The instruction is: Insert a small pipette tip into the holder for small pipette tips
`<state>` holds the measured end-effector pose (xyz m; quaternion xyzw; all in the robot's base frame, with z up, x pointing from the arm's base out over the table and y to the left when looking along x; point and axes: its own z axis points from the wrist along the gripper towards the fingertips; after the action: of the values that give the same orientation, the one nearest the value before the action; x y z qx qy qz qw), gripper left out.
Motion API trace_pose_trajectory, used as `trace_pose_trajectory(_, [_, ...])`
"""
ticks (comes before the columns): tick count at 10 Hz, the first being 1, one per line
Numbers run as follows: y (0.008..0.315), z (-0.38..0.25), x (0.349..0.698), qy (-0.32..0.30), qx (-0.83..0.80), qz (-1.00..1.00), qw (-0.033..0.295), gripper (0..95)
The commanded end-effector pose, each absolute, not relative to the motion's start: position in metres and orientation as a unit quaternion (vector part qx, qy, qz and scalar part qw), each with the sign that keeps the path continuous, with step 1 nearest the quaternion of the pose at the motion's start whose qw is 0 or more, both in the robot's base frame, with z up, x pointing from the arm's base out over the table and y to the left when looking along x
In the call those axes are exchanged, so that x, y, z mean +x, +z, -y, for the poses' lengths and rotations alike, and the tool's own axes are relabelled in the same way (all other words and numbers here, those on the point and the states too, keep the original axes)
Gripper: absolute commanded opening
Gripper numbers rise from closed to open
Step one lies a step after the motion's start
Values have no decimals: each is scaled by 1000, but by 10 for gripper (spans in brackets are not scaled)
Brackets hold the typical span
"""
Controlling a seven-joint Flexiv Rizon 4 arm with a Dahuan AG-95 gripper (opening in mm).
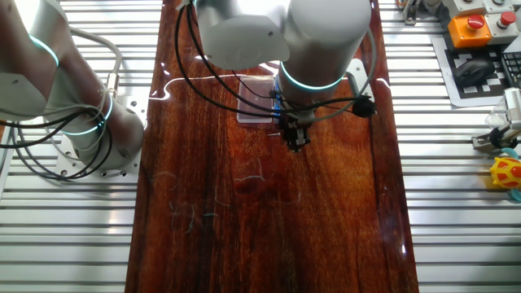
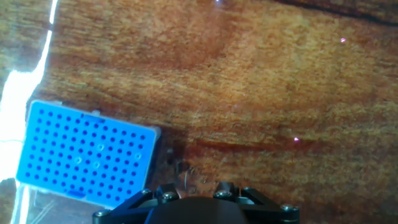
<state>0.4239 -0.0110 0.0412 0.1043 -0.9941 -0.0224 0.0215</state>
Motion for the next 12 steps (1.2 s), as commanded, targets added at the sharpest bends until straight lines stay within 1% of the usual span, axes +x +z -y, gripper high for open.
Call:
trace_pose_trajectory(1, [41,11,423,-24,105,994,26,380])
trace_pose_trajectory(5, [41,11,423,-25,97,995,27,380])
trace_pose_trajectory(6, [40,11,421,-27,96,995,26,190])
trace_pose_trajectory(12, [30,6,412,-30,76,996,22,190])
